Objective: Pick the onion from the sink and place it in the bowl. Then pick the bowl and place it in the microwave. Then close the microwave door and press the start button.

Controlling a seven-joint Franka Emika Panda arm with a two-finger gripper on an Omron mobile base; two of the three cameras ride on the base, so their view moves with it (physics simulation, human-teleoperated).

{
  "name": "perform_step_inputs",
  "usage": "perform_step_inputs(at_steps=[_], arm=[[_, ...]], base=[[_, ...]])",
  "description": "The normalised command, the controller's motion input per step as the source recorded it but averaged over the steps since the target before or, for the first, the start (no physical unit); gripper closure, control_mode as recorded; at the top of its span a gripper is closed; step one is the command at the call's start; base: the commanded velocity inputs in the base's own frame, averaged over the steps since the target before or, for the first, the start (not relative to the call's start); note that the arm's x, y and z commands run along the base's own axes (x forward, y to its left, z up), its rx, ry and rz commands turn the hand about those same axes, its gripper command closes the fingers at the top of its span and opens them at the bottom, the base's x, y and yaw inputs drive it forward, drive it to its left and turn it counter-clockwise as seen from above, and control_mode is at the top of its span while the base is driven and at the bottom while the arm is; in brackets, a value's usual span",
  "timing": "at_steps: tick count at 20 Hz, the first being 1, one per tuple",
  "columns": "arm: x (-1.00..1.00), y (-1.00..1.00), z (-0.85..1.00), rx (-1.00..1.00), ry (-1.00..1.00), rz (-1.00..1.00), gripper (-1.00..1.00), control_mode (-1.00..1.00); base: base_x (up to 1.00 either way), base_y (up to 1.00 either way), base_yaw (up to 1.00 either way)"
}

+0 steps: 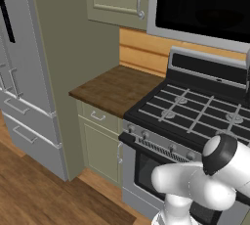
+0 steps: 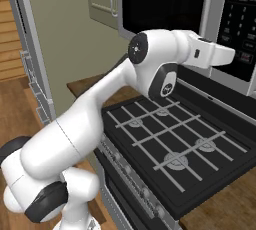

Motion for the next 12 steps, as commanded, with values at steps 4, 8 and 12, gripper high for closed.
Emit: perform_step_inputs(at_steps=[4,8,12], arm=[[0.16,-0.02,-0.10,0.00,0.00,0.00,1.00,-1.00],[0.20,-0.21,0.00,0.00,0.00,0.00,1.00,-1.00],[0.09,-0.21,-0.12,0.00,0.00,0.04,1.00,-1.00]], base=[[0.00,0.00,0.00],[0.00,0.00,0.00],[0.00,0.00,0.00]])
